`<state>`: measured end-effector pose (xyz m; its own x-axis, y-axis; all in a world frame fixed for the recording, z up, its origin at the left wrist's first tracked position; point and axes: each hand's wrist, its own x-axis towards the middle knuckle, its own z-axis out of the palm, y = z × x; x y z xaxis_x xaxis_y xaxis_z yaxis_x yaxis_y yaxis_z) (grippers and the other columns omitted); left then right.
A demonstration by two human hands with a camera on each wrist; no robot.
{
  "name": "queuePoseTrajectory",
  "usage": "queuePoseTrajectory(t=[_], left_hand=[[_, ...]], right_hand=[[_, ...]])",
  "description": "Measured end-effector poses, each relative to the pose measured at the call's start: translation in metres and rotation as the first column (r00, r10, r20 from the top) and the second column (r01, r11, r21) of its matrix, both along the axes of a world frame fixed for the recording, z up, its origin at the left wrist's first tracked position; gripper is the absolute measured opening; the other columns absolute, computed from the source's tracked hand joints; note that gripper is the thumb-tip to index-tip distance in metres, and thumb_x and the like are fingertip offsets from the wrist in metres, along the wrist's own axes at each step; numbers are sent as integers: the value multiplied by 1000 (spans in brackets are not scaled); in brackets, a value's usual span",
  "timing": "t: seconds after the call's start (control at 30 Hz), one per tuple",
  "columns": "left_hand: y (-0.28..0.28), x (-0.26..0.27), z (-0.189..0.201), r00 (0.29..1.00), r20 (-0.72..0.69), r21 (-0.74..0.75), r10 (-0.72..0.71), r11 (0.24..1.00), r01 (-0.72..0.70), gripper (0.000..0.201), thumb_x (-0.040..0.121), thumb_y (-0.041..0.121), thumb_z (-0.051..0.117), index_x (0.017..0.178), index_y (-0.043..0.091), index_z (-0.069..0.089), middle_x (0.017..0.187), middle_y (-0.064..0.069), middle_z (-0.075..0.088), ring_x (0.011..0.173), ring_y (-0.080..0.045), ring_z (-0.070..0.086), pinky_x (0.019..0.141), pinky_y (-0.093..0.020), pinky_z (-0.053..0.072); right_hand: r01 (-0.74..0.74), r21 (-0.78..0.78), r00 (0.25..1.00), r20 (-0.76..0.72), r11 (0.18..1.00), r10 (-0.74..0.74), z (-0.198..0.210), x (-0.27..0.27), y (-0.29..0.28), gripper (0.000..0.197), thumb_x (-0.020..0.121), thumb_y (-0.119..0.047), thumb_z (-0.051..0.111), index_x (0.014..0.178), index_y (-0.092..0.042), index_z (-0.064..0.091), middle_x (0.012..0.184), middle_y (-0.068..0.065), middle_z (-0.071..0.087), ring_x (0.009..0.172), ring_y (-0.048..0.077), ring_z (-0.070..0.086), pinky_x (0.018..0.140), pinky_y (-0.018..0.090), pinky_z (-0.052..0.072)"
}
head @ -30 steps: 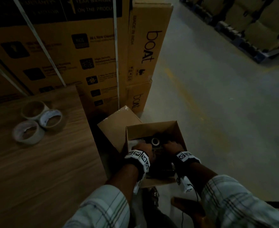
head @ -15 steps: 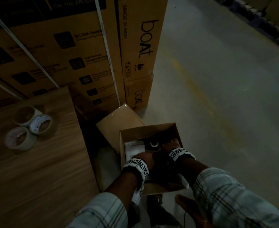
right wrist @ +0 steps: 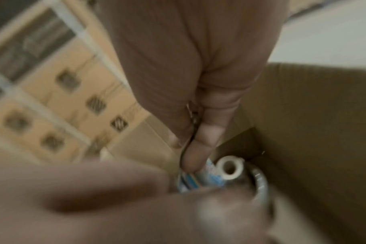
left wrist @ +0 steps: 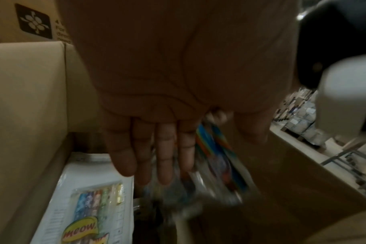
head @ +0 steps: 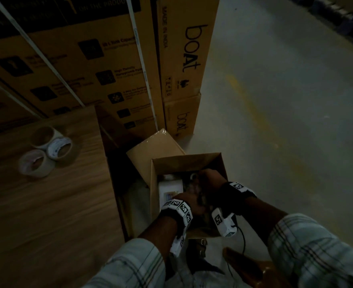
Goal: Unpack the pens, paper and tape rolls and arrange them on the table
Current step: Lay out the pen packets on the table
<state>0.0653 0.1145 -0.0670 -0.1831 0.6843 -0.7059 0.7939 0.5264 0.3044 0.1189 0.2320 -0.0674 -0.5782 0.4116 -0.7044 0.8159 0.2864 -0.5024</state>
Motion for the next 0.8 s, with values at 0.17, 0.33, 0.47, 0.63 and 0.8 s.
queuePoseTrajectory(t=[0.17,0.33,0.47,0.63,0.8], left_hand=[[-11,2,-11,990,-46,-1,137,991,-137,45,97,42,42,127,12,55,127,-12,61,114,-29,59,93,-37,47],[-15,-5,5,962,-120,-28,244,968,-248,39,97,37,44,111,7,65,117,-15,65,108,-32,62,88,-37,49],[-24,-11,18,933,-197,75,302,953,-293,32,93,20,50,123,11,54,129,-12,57,118,-30,56,95,-39,47],[-31,-13,29,914,-163,239,372,914,-329,26,94,13,48,119,12,57,121,-13,62,110,-32,60,94,-41,51],[-43,-18,51,911,-34,414,410,836,-361,24,97,24,43,107,8,58,116,-14,63,108,-31,59,92,-38,46]], right_hand=[[-106,129,977,-169,986,128,2,9,12,28,89,-9,58,115,-4,66,123,15,64,118,29,58,97,33,45],[-250,206,929,-222,946,294,12,15,19,32,87,-4,57,118,-4,64,124,15,63,118,27,57,94,29,43],[-299,290,910,-201,909,363,17,14,20,37,84,-7,61,120,-2,60,127,19,60,120,33,55,99,34,41],[-312,499,899,-121,809,421,31,18,10,51,77,-25,68,123,-11,53,125,21,45,115,40,50,94,42,47],[-372,668,840,-52,644,540,58,19,-15,41,84,-31,59,124,-19,56,129,13,56,116,35,54,92,43,45]])
